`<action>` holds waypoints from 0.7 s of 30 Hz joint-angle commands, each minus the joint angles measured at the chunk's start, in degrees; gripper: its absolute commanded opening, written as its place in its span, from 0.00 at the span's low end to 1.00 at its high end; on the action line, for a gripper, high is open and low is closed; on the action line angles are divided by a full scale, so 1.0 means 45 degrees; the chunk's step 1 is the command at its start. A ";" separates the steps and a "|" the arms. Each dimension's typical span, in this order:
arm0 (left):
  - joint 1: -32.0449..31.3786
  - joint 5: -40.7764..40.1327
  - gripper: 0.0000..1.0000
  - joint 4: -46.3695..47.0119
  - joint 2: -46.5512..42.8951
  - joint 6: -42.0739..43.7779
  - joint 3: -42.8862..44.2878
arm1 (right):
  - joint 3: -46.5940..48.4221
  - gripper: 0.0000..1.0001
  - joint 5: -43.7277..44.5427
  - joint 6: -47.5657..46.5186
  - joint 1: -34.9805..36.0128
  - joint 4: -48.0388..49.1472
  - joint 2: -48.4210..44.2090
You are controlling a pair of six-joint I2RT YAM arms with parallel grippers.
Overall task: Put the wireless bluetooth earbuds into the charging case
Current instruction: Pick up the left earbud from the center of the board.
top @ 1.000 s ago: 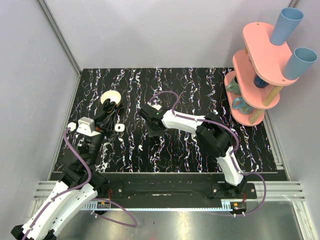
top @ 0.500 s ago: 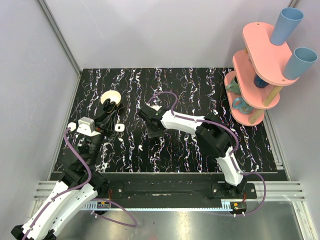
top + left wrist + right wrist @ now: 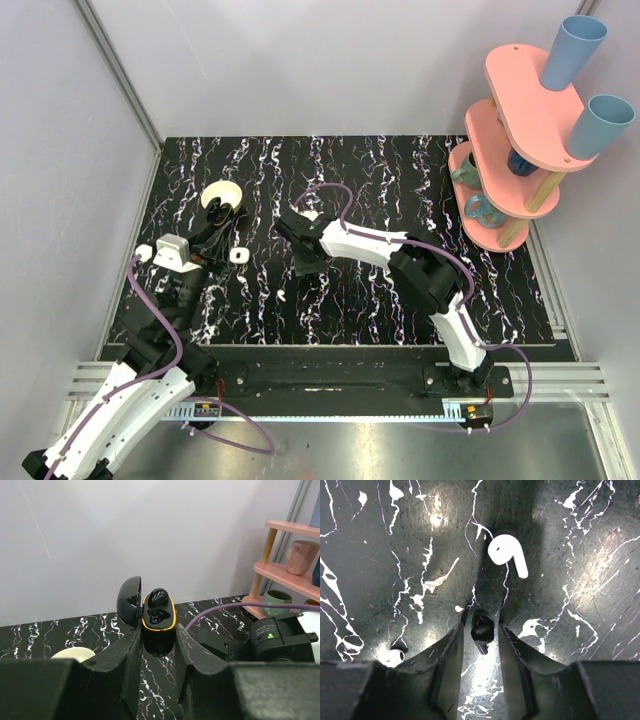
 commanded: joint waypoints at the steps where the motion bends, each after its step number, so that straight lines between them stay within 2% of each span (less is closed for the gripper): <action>1: 0.0016 -0.0229 0.00 0.0599 -0.0041 -0.0094 0.0041 | 0.0531 0.41 -0.0099 -0.0119 0.0134 -0.0260 0.0169; 10: 0.0016 -0.0307 0.00 0.0599 -0.0041 -0.0094 0.0021 | 0.0433 0.38 -0.0157 -0.0099 0.0134 -0.0280 0.0149; 21: 0.0016 -0.0307 0.00 0.0599 -0.0061 -0.0113 0.0002 | 0.0414 0.39 -0.0216 -0.0177 0.0134 -0.0280 0.0130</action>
